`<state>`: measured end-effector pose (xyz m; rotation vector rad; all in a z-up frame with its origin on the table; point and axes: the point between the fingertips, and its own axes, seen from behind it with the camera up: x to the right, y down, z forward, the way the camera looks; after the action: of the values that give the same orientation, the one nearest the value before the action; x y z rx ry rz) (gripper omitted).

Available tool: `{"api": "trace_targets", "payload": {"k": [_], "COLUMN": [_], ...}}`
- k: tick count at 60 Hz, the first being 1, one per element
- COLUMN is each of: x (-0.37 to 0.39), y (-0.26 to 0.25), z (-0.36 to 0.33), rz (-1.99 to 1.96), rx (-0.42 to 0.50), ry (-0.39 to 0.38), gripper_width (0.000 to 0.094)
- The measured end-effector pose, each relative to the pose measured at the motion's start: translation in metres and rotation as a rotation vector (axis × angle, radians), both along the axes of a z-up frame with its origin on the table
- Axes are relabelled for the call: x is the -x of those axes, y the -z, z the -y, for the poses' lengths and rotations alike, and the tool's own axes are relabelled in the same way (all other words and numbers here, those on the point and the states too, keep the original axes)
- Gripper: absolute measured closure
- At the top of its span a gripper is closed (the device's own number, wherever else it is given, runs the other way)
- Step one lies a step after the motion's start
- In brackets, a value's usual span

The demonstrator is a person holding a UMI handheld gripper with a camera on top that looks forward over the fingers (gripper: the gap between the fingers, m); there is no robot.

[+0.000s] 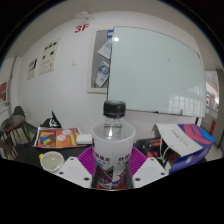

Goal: Pour water

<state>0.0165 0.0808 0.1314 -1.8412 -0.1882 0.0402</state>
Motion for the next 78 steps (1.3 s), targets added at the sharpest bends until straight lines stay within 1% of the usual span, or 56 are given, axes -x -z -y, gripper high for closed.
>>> {"api": "trace_targets", "payload": {"k": [12,13,14,18,25,27,29,33,36,39,50,65,78], "x": [-0.008,-0.010,-0.009,-0.012,-0.010,-0.010,-0.010,-0.012,-0.014,-0.017,-0.015,0.009,0.034], "y": [0.066,0.069,0.064,0.067,0.064,0.065,0.070,0.084,0.086,0.081,0.045,-0.021,-0.046], "z": [0.005,0.007,0.005,0.007,0.008,0.009,0.010,0.016,0.023,0.031,0.086,0.214,0.320], "rz": [-0.002,-0.007,-0.020,-0.022,-0.019,-0.017,-0.011,0.000,0.002,0.006,0.010,0.029,0.052], "rx": [0.082,0.083,0.047,0.040,0.022,0.031,0.061,0.132,0.157,0.164,0.167,0.138,0.144], "ry": [0.012,0.015,0.014,0.013,0.020,0.021,0.023,0.027,0.045,0.065,0.112,0.160,0.187], "gripper_width": [0.0547,0.0546,0.0544,0.0538,0.0422,0.0389,0.0338,0.0070,0.0111,0.0088,0.0092,0.0091,0.0097]}}
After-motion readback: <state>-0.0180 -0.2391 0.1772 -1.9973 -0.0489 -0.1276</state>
